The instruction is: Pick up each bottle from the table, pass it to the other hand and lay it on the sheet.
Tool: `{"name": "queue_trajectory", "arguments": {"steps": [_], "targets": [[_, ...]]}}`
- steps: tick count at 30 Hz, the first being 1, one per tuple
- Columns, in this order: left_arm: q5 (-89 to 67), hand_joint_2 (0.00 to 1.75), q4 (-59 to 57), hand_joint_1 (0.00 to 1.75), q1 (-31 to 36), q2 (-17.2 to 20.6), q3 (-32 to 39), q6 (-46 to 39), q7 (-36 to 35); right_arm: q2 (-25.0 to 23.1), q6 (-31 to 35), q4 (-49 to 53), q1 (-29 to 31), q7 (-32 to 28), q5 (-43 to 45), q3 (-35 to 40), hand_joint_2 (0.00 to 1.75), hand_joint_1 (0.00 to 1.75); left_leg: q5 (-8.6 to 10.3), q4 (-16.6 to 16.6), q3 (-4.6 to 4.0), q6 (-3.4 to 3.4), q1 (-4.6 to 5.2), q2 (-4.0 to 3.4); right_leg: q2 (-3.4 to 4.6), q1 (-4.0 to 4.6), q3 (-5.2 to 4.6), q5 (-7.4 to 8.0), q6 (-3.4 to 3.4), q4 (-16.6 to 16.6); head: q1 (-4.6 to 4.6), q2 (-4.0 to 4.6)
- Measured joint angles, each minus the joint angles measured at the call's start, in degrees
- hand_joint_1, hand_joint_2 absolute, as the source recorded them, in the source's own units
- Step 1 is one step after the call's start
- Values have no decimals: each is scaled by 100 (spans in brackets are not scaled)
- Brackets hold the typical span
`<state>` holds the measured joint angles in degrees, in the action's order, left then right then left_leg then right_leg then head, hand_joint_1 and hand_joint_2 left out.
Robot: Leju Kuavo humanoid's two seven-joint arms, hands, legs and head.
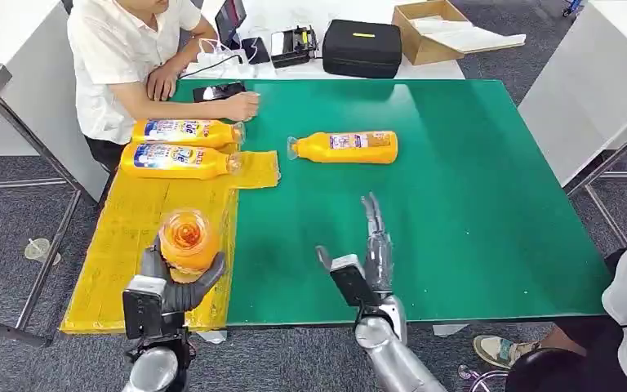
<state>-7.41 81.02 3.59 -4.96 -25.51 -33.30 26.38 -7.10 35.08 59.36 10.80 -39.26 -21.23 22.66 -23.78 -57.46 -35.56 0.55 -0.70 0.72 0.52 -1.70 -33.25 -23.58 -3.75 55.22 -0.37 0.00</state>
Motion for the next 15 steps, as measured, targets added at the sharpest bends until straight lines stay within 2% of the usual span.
{"name": "queue_trajectory", "arguments": {"steps": [2,4,5,6,7,12,15], "targets": [[-1049,175,41,175,-66,94,96,-409,-139,-78,11,783,-220,-57,-264,-522,0,0,-2,0,-3,-1,0,-1,0,0,-5,-1,1,0,0,0],[-2224,175,61,147,-135,179,227,-548,-447,-111,11,1444,-408,-65,-129,-907,0,0,-3,1,-4,-1,0,6,-2,0,-4,-6,-3,-1,0,0],[-2728,175,61,140,-175,219,293,-545,-593,-116,13,1678,-475,-65,-58,-1038,0,0,-4,2,-4,-1,0,5,-1,0,-4,-10,-9,-1,0,0],[-3123,175,61,152,-207,247,352,-537,-704,-114,13,1822,-519,-65,-23,-1099,0,0,-4,2,-3,-2,0,3,0,0,-5,-10,-10,-1,0,0],[-3443,175,59,175,-223,269,412,-515,-819,-105,13,1960,-555,-65,31,-1122,0,0,-5,2,-3,-2,0,-3,1,0,-8,-9,-10,-1,0,0],[-5321,175,-409,175,58,374,653,-99,-1629,-83,11,2169,-567,-67,482,-971,0,0,6,3,-2,-2,0,-8,0,0,-6,-5,-7,0,0,0],[-5876,175,-987,175,372,424,723,-67,-1797,-65,11,2151,-507,-67,772,-740,0,0,13,3,-1,-9,-2,-10,0,1,-9,4,2,1,0,0]]}}
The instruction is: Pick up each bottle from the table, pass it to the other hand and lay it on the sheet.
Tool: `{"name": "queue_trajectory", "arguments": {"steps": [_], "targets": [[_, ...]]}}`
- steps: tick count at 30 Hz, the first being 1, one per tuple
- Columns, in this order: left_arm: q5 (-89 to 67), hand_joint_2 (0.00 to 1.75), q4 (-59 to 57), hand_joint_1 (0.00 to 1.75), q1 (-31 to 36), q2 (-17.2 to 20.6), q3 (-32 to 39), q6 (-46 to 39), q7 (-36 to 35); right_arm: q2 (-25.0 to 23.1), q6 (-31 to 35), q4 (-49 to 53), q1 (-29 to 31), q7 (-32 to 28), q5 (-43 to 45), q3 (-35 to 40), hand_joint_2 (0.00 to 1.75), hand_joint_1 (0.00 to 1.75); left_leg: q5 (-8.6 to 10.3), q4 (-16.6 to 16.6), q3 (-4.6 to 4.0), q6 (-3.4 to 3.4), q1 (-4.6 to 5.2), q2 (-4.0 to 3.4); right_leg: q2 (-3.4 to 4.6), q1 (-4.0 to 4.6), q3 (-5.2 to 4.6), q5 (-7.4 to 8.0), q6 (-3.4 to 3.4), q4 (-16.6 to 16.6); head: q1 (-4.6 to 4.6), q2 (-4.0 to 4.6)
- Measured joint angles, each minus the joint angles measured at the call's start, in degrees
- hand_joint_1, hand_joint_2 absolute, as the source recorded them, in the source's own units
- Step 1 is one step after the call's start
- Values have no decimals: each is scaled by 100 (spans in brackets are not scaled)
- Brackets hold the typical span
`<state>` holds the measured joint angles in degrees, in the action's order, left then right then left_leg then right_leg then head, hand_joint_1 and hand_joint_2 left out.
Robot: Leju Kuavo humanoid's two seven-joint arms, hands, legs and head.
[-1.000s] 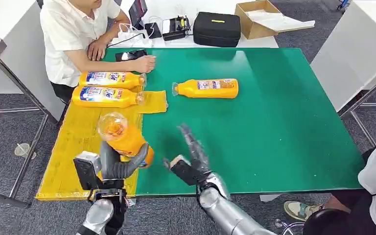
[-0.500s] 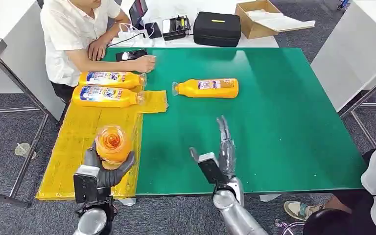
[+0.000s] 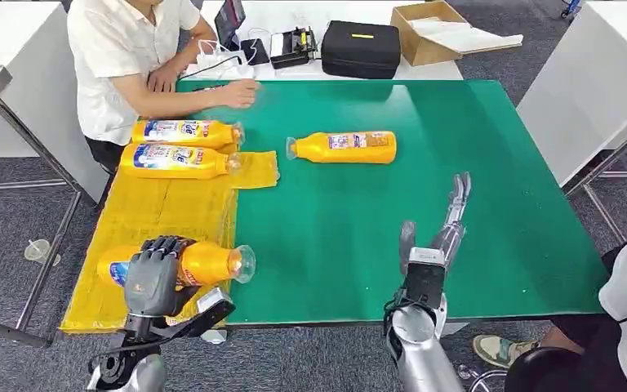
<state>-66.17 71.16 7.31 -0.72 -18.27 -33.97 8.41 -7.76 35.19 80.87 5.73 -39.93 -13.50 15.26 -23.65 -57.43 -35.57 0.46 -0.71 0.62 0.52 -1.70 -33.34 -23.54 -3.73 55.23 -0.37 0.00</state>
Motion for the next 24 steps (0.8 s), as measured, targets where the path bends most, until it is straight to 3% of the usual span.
{"name": "queue_trajectory", "arguments": {"steps": [6,15,17,19,20,21,24], "targets": [[-384,175,-1165,175,674,116,20,96,-92,42,-20,-68,125,0,306,350,0,0,5,-1,-1,4,0,1,0,-1,2,2,-1,2,0,0],[-375,175,-1993,173,1153,144,17,536,-107,79,-87,-151,164,0,443,382,0,0,4,-1,-5,4,1,4,-1,-1,-1,0,-1,2,0,0],[-260,175,-2104,133,1237,133,15,714,-107,79,-144,-175,170,0,443,380,0,0,4,-1,-5,4,1,6,-2,-1,0,0,-1,2,0,0],[-183,175,-2211,5,1330,109,15,888,-114,76,-186,-205,174,0,446,380,0,0,4,0,-3,3,0,8,-2,-1,2,0,-1,2,0,0],[-150,175,-2268,0,1378,92,15,969,-138,76,-221,-221,174,0,446,378,0,0,4,0,-2,3,0,9,-2,-1,4,0,-1,2,0,0],[-128,175,-2327,0,1430,72,13,1036,-164,76,-265,-240,175,0,446,376,175,0,5,0,-1,3,0,11,-3,-1,6,0,-1,2,0,0],[-37,175,-2543,0,1584,22,13,1250,-256,76,-345,-312,176,-2,476,373,175,0,5,0,9,3,0,15,-4,-1,17,0,-1,2,0,0]]}}
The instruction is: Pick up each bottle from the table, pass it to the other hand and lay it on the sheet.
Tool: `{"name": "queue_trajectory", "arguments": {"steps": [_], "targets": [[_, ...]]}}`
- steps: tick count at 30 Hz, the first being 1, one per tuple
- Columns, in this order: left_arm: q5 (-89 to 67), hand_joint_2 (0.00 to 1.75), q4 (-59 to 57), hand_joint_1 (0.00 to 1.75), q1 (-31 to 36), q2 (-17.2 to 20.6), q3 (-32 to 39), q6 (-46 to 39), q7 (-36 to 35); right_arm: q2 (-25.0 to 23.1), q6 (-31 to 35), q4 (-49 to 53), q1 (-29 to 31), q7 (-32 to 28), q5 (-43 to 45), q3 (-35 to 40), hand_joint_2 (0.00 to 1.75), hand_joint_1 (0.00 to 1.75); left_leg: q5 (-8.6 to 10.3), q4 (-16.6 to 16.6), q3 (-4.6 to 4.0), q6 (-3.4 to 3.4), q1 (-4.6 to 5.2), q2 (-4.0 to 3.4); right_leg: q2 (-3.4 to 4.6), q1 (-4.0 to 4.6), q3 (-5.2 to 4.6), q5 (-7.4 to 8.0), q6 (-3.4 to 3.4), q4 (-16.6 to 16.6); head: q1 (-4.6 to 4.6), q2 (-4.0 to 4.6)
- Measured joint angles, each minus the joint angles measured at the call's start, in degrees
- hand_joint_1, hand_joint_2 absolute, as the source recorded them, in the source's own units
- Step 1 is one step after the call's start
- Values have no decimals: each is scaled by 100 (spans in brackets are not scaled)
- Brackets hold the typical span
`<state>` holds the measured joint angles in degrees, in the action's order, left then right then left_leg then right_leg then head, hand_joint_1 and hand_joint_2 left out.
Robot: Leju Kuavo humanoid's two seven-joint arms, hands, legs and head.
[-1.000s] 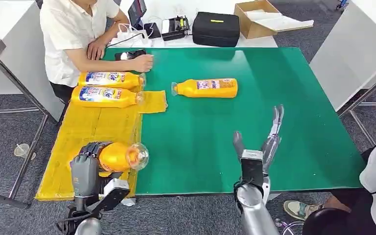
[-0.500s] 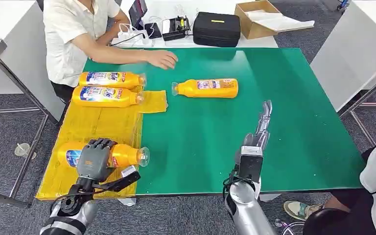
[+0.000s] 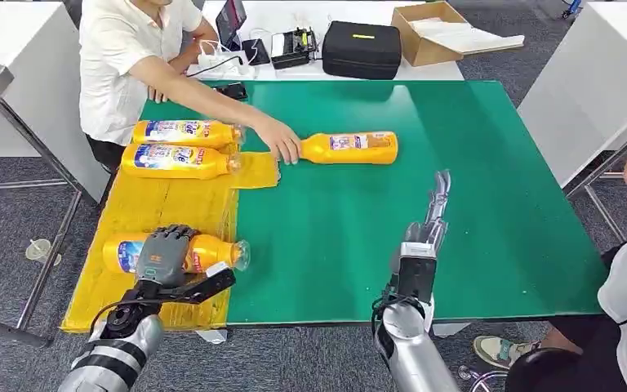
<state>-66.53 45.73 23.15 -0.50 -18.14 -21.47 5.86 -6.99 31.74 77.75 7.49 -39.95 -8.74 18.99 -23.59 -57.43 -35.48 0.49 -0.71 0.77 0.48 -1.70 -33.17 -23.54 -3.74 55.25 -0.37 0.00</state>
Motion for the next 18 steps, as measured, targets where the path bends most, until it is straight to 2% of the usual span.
{"name": "queue_trajectory", "arguments": {"steps": [5,12,18], "targets": [[175,175,-202,0,193,-55,0,386,-52,0,-85,-72,-1,2,26,-17,175,0,0,0,18,0,0,18,-19,0,24,-1,0,0,0,0],[638,175,-317,0,375,-53,7,1124,219,0,-123,-129,0,2,70,-37,175,0,8,0,23,3,1,39,-42,0,36,-1,0,0,0,0],[713,175,-361,0,411,-50,7,1209,269,0,-147,-147,1,2,70,-50,175,0,8,0,22,4,2,44,-48,-2,39,-2,0,0,0,0]]}}
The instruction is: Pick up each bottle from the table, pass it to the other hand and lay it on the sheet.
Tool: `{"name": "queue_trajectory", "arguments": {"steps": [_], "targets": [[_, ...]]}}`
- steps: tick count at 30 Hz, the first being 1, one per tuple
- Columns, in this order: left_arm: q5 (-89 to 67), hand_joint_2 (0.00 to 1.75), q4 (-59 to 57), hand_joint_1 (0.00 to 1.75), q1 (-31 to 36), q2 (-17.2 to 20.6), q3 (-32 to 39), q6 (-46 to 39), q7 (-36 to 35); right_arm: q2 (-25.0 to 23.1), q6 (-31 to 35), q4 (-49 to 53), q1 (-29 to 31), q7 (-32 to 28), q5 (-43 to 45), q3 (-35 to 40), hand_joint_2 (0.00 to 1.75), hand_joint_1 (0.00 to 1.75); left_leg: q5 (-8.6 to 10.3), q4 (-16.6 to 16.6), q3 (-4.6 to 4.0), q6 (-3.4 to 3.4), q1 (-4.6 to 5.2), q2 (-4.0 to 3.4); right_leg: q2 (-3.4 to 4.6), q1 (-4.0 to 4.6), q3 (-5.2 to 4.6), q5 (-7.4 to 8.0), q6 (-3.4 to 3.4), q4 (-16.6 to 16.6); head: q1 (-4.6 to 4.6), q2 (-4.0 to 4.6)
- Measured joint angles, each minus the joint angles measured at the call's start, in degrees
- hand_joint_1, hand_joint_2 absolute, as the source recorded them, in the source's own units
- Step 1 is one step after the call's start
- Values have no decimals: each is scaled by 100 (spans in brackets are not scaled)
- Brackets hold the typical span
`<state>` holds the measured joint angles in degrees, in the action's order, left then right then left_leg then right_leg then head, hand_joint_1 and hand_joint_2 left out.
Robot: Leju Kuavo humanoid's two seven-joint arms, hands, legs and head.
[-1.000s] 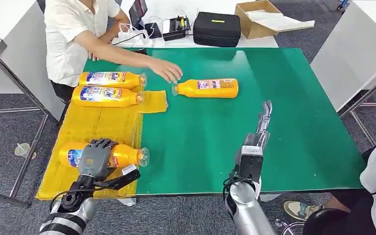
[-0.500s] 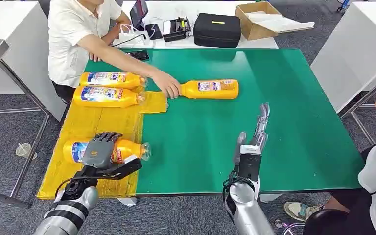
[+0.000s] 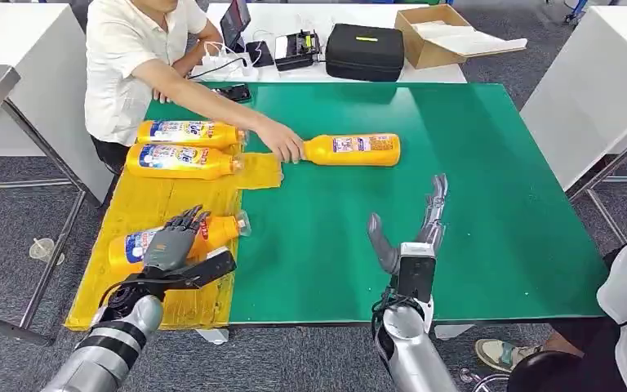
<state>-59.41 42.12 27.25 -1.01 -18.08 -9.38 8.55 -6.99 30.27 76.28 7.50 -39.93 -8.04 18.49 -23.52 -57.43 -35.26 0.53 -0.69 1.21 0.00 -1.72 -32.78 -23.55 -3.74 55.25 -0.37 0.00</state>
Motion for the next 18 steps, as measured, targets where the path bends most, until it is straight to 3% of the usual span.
{"name": "queue_trajectory", "arguments": {"steps": [12,18], "targets": [[313,175,-9,0,-6,0,-22,76,208,0,-28,-50,23,0,-2,-7,175,0,3,0,1,2,0,4,-4,0,2,-1,0,0,0,0],[539,175,478,0,-478,-50,-92,-972,398,13,306,-50,11,0,-173,0,175,0,3,-3,-8,3,1,-3,0,-1,-15,1,-1,0,0,0]]}}
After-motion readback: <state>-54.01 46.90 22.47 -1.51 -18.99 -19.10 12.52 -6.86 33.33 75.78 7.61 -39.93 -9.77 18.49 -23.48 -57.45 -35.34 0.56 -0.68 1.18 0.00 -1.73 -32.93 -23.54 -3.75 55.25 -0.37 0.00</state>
